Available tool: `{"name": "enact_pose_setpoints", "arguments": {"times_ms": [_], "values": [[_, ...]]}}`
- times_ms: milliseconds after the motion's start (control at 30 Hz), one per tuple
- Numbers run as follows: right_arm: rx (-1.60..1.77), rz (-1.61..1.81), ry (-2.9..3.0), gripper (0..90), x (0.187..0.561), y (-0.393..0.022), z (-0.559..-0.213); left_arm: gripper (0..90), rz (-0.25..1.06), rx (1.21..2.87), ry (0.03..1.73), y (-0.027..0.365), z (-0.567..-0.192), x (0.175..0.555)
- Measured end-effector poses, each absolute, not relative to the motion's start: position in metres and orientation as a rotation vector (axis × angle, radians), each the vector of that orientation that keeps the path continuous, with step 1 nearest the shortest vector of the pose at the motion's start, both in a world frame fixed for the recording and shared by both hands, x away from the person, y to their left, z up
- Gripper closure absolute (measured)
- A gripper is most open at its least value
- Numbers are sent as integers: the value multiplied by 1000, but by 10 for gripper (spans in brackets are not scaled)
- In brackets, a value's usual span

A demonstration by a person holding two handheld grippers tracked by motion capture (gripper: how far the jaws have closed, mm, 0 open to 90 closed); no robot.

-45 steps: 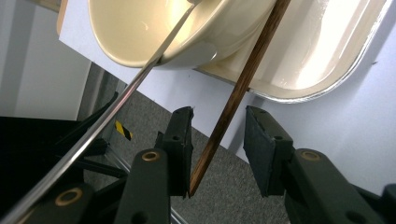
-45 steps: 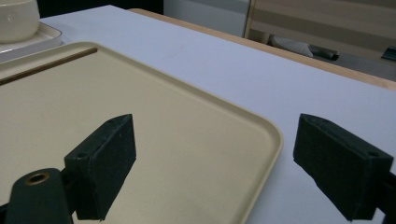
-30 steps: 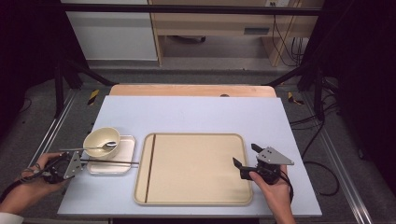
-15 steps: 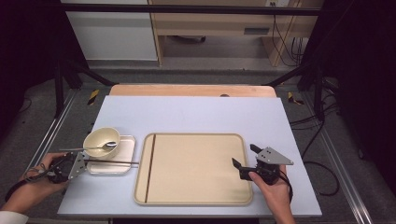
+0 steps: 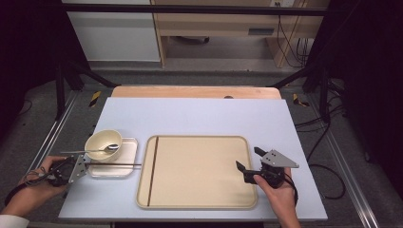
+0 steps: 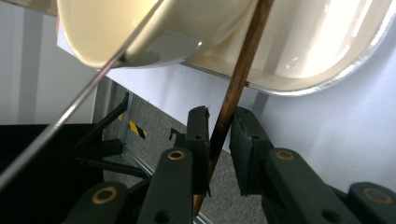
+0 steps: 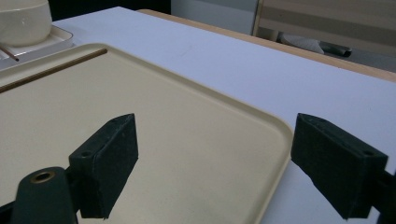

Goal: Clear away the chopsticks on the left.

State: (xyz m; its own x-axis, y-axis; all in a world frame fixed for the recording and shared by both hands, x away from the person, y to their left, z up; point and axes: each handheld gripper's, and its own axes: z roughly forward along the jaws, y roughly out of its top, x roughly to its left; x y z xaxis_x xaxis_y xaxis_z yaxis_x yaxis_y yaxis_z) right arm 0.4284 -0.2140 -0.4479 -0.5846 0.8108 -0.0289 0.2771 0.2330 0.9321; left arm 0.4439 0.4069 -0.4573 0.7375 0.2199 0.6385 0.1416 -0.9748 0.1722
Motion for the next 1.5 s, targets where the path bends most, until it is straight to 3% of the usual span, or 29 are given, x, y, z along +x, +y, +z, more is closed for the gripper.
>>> {"name": "enact_pose_setpoints", "arguments": {"times_ms": [400,933,1267,1500], "values": [[991,1347,1999,149,429,-213,-448,848,1084,2825,181,407,-452,423],[998,1352,2002,147,429,-213,-448,850,1142,2750,119,391,-434,402],[989,1333,2109,166,432,-199,-442,849,1199,2668,-38,337,-418,393],[914,1332,2284,245,438,-178,-422,849,1211,2651,-210,282,-416,404]]}}
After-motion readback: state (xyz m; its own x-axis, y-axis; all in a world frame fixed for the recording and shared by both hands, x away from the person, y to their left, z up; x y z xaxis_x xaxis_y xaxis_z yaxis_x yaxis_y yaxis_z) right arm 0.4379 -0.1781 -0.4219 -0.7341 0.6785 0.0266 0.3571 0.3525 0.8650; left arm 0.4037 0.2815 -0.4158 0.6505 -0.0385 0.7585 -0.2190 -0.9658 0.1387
